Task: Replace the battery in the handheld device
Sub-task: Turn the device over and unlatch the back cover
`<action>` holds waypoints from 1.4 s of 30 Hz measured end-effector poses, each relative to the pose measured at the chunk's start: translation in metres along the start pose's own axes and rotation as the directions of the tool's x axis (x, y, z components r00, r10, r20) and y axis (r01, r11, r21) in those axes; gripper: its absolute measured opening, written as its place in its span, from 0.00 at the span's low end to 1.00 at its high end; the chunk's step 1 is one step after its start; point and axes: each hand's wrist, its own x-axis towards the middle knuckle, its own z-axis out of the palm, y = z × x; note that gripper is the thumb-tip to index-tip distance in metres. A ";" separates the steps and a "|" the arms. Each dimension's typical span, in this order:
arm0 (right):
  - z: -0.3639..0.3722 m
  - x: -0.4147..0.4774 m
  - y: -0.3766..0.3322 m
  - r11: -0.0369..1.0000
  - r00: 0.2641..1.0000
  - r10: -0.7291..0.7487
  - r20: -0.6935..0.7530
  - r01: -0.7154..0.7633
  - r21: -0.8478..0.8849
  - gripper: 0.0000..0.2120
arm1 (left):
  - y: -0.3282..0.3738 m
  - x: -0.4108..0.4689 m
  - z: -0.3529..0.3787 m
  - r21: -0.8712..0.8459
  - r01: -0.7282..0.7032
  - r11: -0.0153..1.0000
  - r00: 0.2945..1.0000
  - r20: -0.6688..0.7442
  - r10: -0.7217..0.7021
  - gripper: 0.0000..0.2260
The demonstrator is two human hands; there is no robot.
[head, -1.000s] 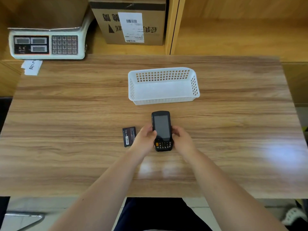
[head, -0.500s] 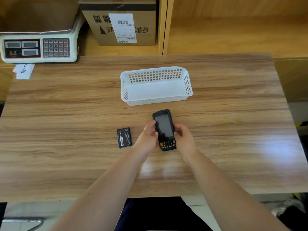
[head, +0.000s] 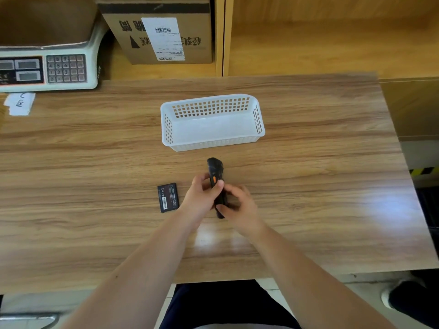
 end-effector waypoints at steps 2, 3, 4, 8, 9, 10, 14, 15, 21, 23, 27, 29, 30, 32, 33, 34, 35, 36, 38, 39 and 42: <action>0.001 0.002 -0.002 1.000 1.000 0.003 0.022 -0.003 0.014 0.25 | -0.001 0.002 -0.003 -0.009 0.005 1.000 1.000 -0.010 -0.005 0.21; 0.000 0.003 -0.002 1.000 0.999 0.000 0.035 -0.001 0.015 0.26 | -0.001 0.003 -0.003 -0.027 0.011 1.000 1.000 -0.011 -0.011 0.19; -0.001 0.005 -0.003 1.000 0.999 0.000 0.054 0.000 0.006 0.27 | 0.000 0.004 -0.004 -0.050 0.020 0.999 1.000 -0.009 -0.020 0.17; -0.011 0.013 -0.003 0.999 0.995 -0.027 0.093 0.030 -0.027 0.30 | 0.003 0.010 -0.004 -0.146 0.062 0.987 0.998 0.020 -0.059 0.12; -0.014 0.016 -0.003 1.000 0.995 -0.009 0.096 0.010 -0.016 0.29 | 0.003 0.012 -0.004 -0.154 0.066 0.986 0.998 0.020 -0.063 0.12; -0.016 0.020 -0.003 1.000 0.995 0.017 0.100 -0.015 -0.025 0.29 | 0.004 0.013 -0.004 -0.143 0.065 0.988 0.998 0.013 -0.064 0.11; -0.009 0.031 0.006 0.977 0.983 0.162 0.084 -0.148 -0.155 0.34 | 0.000 0.015 -0.010 -0.059 0.050 0.997 0.996 -0.068 -0.054 0.11; -0.006 0.033 0.009 0.969 0.978 0.186 0.090 -0.167 -0.180 0.38 | -0.002 0.016 -0.012 -0.046 0.051 0.998 0.993 -0.101 -0.056 0.10; -0.001 0.038 0.009 0.958 0.983 0.177 0.056 -0.158 -0.239 0.32 | -0.005 0.019 -0.017 0.037 0.021 0.999 0.964 -0.267 -0.010 0.11; -0.002 0.041 0.011 0.954 0.981 0.185 0.063 -0.164 -0.251 0.30 | -0.002 0.019 -0.019 0.118 -0.018 0.993 0.957 -0.285 0.051 0.10; -0.005 0.043 0.011 0.956 0.985 0.156 0.074 -0.132 -0.262 0.27 | -0.004 0.020 -0.020 0.227 -0.031 0.973 0.968 -0.238 0.086 0.07; -0.005 0.045 0.012 0.953 0.986 0.149 0.074 -0.123 -0.276 0.27 | -0.006 0.021 -0.022 0.270 -0.034 0.962 0.971 -0.220 0.096 0.10; -0.005 0.045 0.012 0.951 0.986 0.151 0.076 -0.124 -0.284 0.27 | -0.005 0.022 -0.023 0.280 -0.037 0.959 0.972 -0.213 0.099 0.09; -0.007 0.046 0.012 0.946 0.983 0.162 0.089 -0.129 -0.298 0.27 | -0.004 0.026 -0.028 0.281 -0.028 0.959 0.975 -0.204 0.088 0.05; -0.009 0.048 0.012 0.944 0.982 0.164 0.098 -0.127 -0.306 0.26 | -0.002 0.027 -0.030 0.286 -0.018 0.958 0.978 -0.195 0.077 0.06; -0.010 0.049 0.012 0.941 0.981 0.167 0.103 -0.127 -0.313 0.25 | -0.001 0.029 -0.032 0.297 -0.012 0.955 0.981 -0.181 0.068 0.08; -0.012 0.052 0.011 0.939 0.980 0.167 0.106 -0.125 -0.322 0.23 | 0.002 0.030 -0.034 0.309 -0.016 0.951 0.983 -0.168 0.071 0.09; -0.014 0.055 0.009 0.935 0.981 0.160 0.106 -0.116 -0.336 0.21 | 0.004 0.031 -0.035 0.326 -0.034 0.945 0.983 -0.158 0.090 0.10; -0.017 0.062 0.005 0.925 0.986 0.132 0.105 -0.084 -0.369 0.19 | 0.011 0.034 -0.038 0.373 -0.081 0.924 0.980 -0.138 0.142 0.14; -0.018 0.066 0.002 0.922 0.988 0.111 0.105 -0.064 -0.382 0.18 | 0.015 0.036 -0.039 0.403 -0.111 0.908 0.978 -0.118 0.172 0.17; -0.022 0.079 -0.006 0.896 0.993 0.041 0.108 0.011 -0.444 0.17 | 0.025 0.046 -0.042 0.517 -0.193 0.834 0.971 -0.019 0.237 0.23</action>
